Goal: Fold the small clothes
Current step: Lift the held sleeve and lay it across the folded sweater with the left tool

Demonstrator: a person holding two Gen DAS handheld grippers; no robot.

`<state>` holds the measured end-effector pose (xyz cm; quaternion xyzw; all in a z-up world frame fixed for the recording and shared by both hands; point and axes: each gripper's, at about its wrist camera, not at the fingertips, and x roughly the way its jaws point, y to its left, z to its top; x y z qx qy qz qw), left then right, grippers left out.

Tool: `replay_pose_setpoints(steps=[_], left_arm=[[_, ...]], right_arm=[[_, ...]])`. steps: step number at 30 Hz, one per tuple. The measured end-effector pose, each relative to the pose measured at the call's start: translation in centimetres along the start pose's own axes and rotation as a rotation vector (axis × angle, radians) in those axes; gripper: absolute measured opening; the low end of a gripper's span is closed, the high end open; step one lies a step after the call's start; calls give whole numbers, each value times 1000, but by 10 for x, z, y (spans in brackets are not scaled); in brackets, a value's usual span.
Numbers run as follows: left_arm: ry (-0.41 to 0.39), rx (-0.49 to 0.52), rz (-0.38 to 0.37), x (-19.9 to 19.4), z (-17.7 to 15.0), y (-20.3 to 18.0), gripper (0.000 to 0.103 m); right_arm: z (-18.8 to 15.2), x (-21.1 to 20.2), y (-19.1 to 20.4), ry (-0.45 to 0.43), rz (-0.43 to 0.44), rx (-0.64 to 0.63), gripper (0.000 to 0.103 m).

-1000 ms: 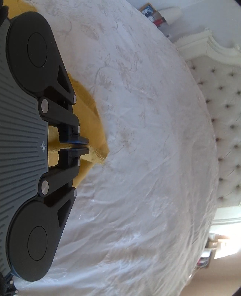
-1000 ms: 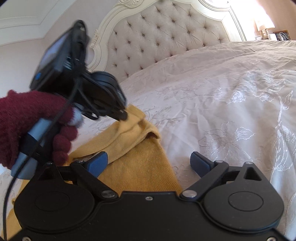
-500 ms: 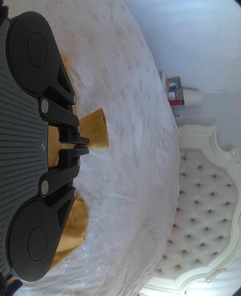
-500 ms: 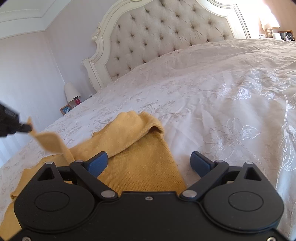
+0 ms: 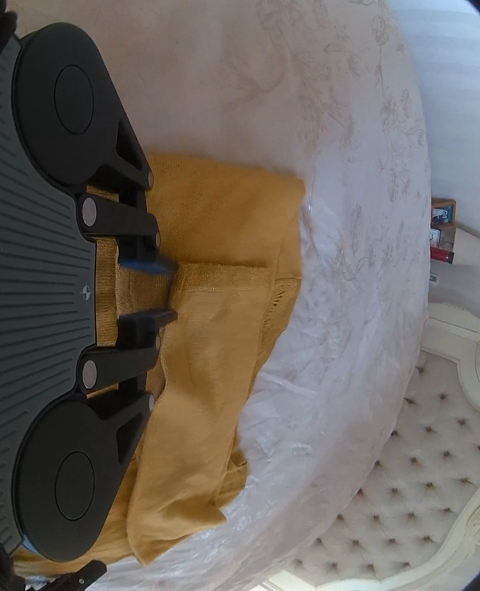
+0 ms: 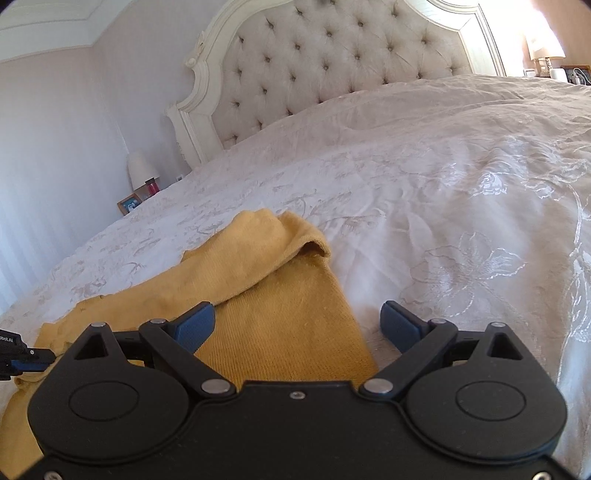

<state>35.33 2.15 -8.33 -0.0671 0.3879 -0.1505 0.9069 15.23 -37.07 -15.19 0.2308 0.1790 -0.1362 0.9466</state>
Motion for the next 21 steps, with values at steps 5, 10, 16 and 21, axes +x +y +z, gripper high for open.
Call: replay_pose_setpoints(steps=[5,10,16,21], left_arm=[[-26,15,-26,8,10,-3,46],[3,-10,-6,27,24,-5,50],[54,-19,-27,41,42,-20,6],[-56,11,-172,5,84,-77,6]], right_arm=[[1,0,1,3,-3,-5,97],[1,2,2,7,-5,-9,97],[1,2,3,9,-4,-12,97],[0,2,4,10,-4,-12,97]])
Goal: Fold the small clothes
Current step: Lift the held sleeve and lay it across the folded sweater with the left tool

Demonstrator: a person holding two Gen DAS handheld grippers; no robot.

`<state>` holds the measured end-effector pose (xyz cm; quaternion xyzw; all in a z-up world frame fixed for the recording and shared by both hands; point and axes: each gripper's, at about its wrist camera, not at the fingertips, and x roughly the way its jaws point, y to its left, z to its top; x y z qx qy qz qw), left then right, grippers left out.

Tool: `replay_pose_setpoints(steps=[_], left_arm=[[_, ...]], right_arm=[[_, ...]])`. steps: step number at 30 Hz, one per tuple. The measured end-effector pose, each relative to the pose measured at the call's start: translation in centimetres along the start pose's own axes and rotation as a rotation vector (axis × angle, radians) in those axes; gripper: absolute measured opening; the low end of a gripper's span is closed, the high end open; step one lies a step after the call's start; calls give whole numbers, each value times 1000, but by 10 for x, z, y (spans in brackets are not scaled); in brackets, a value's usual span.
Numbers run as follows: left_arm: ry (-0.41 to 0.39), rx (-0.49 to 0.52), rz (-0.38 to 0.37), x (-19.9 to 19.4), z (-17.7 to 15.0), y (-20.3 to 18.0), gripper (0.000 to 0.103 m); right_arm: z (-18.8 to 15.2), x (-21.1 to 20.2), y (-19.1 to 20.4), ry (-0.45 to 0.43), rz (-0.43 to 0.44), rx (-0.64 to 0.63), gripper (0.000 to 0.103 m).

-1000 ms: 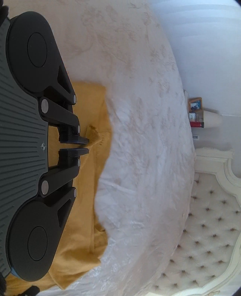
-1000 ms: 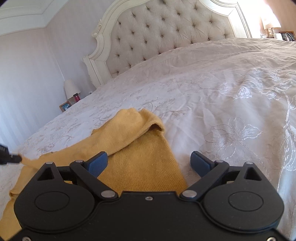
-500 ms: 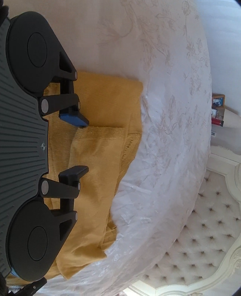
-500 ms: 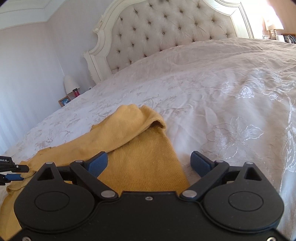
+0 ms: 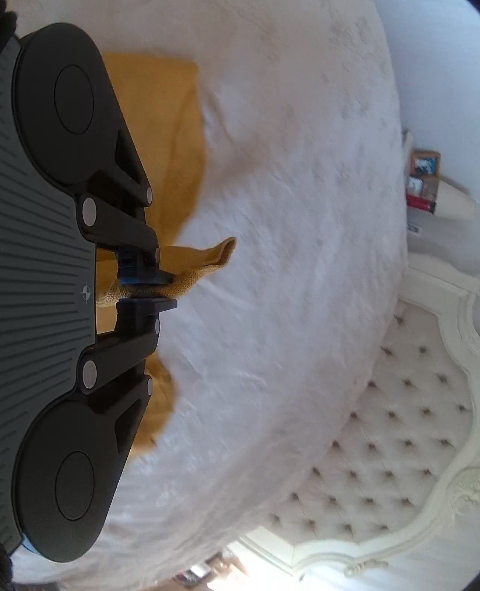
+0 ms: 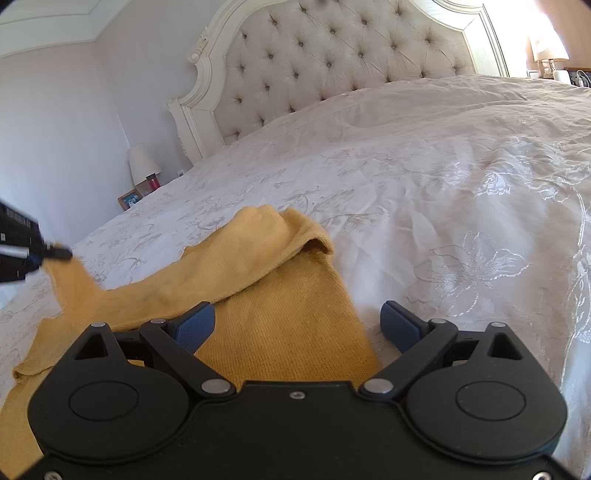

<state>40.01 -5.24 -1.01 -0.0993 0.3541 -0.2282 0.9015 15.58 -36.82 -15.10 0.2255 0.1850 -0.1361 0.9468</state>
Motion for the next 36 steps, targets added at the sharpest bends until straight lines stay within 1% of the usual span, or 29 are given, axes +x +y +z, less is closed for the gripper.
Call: replay_pose_setpoints(steps=[2,4,7,9,11,12,15,16,19,22,25,29,30,31,32,33,34,36], left_arm=[[-40,4,-83,-12,25,-31,6],[-74,36,-146,-23,46,-62,6],[-119,121,-201,-40,68,-104,6],[-125,156,-223,-47,78,-126,6],[-120,171,-247,-50,86,-143,6],[-119,180,-253,-52,89,-151,6],[-126,232,-269,-52,95,-175,6],[-133,246,-276,-53,97,-182,6],[-146,278,-299,-56,98,-200,6],[-155,301,-324,-59,99,-215,6],[-165,330,-331,-65,100,-224,6],[-182,341,-335,-70,105,-225,6],[-182,338,-334,-70,105,-223,6],[-182,336,-331,-70,106,-221,6],[-182,335,-323,-70,106,-218,6],[-180,331,-315,-70,106,-214,6],[-176,327,-306,-68,105,-209,6],[-166,317,-287,-67,104,-196,6]], right_arm=[[0,0,0,0,0,0,97],[0,0,0,6,0,-1,97],[2,3,-1,28,2,-1,97],[5,5,0,54,12,-8,98],[15,7,0,81,33,-12,97],[20,3,2,72,57,-23,97],[35,-9,16,42,162,-119,97],[39,-10,24,51,212,-164,97],[46,-2,47,87,324,-267,97],[54,21,63,124,387,-290,96],[63,54,75,138,361,-292,96],[68,92,78,173,303,-284,96],[69,101,75,192,291,-270,96],[70,113,68,243,255,-234,96],[70,123,61,299,193,-205,95],[68,132,52,344,135,-178,90],[68,133,44,351,118,-158,82],[68,118,36,322,143,-145,83]])
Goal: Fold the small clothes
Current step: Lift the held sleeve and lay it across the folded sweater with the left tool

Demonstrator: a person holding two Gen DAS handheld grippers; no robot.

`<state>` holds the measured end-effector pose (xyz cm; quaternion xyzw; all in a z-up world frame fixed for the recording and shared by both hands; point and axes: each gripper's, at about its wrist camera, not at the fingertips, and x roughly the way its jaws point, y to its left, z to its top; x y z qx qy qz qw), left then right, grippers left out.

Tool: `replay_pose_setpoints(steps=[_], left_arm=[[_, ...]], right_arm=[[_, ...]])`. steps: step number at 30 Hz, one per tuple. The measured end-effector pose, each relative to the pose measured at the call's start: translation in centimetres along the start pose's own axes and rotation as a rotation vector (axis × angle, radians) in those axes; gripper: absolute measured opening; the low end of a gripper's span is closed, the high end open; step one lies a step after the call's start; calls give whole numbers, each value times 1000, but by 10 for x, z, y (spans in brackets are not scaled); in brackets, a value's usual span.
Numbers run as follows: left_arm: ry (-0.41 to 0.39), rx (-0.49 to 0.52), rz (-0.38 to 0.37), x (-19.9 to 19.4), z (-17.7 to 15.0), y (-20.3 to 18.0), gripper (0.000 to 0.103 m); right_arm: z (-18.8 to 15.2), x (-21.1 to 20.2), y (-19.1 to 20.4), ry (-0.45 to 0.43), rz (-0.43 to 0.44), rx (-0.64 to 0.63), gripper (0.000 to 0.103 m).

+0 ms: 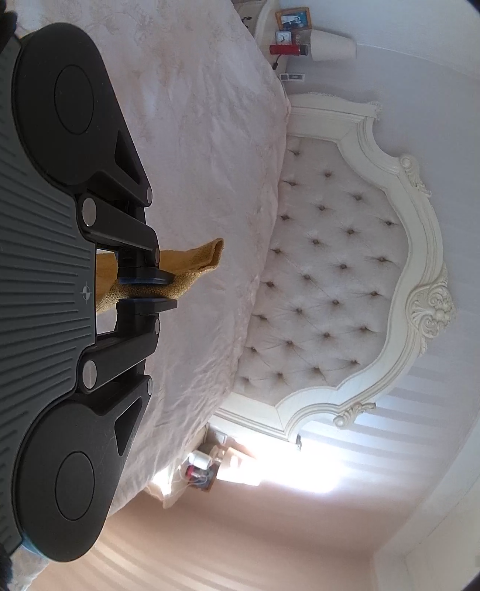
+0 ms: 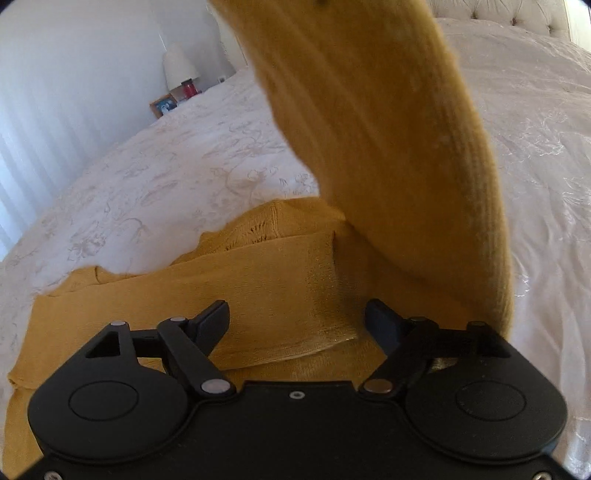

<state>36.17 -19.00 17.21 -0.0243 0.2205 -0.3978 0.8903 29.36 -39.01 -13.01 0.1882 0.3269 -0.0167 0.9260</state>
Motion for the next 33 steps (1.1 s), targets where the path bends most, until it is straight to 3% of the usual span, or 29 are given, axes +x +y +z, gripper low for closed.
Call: replay_pose_setpoints(steps=[5,9,18,22,25,29,33], left_arm=[[30,-33,64,-10,-25,40,6],[87,-65,133,-25,-60,81,6],[285,-66,349,-43,-179,168,6],[339,-167,391,-48,-226,196,7],[345,-205,404,-54,-250,206,10],[283,-210,402,-65,-267,208,10],[252,-201,413,-67,-270,205,10]], right_arm=[[-29,-43,20,-38,52,-134,86],[-59,-60,28,-28,75,-159,87],[-87,-61,35,-53,37,-206,89],[-89,-58,38,-56,26,-226,91],[-90,-57,38,-55,28,-232,92],[-92,-59,38,-56,29,-234,92],[-87,-62,40,-39,32,-249,92]])
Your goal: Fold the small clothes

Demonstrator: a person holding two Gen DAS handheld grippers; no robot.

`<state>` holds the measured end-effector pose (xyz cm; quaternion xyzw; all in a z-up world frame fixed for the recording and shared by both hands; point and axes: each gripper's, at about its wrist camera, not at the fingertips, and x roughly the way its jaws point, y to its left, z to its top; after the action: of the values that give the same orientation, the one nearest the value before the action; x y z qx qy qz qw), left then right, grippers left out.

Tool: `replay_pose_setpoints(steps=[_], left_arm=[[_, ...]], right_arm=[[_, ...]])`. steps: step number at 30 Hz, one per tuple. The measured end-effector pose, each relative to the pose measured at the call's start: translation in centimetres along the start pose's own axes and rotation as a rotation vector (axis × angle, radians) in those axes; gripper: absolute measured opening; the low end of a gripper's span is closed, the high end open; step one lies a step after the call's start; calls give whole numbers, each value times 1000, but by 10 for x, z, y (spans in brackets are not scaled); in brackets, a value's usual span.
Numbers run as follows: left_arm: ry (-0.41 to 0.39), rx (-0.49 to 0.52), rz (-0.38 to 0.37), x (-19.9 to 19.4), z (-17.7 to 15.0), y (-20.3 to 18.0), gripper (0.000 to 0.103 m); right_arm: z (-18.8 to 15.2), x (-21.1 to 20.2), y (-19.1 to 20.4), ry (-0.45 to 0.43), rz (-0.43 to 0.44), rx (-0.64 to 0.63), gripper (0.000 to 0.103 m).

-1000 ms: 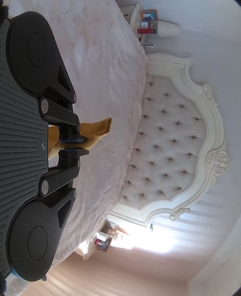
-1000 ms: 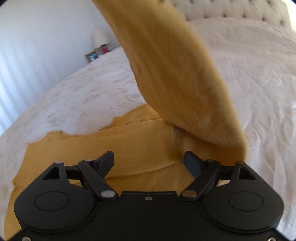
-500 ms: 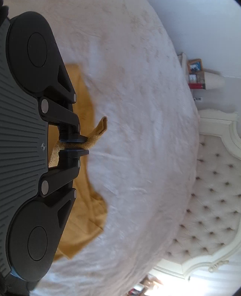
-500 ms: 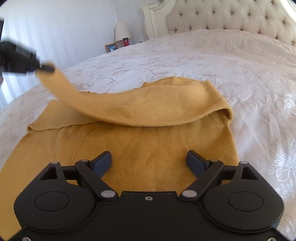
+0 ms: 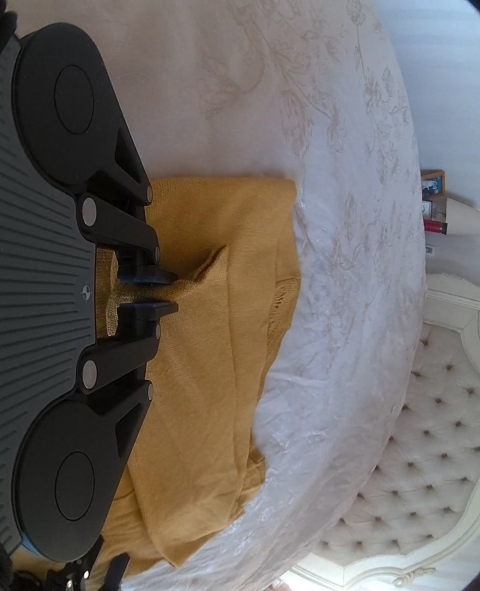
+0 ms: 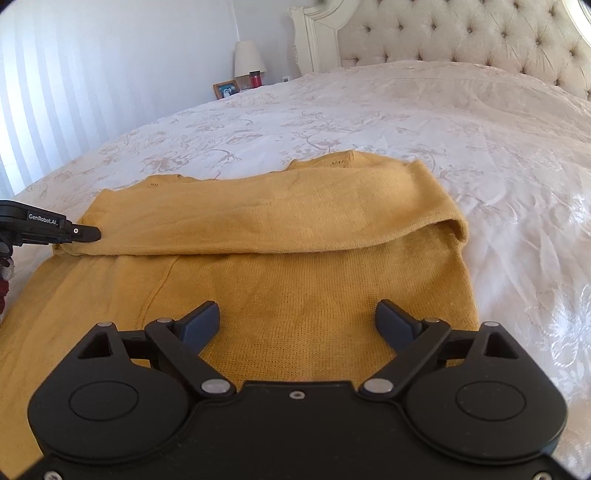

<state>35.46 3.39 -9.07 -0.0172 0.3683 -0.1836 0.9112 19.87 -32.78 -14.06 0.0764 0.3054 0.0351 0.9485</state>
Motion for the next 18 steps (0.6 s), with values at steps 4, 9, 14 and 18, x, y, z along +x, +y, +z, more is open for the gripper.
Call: replay_pose_setpoints(steps=[4,9,14,18], left_arm=[[-103,67,5,-13,-7,-6,10],[-190,70,-5,-27,-8,-1,10],[-187,57,22,-18,-3,6,10],[-214,-9,13,-24,-3,19,9]], right_arm=[[16,-19,2,-42,-15,-71,91],[55,-27,-8,-97,-51,-82,90],[86,19,-16,-35,-116,-75,54],[97,55,-18,-4,-176,-62,51]])
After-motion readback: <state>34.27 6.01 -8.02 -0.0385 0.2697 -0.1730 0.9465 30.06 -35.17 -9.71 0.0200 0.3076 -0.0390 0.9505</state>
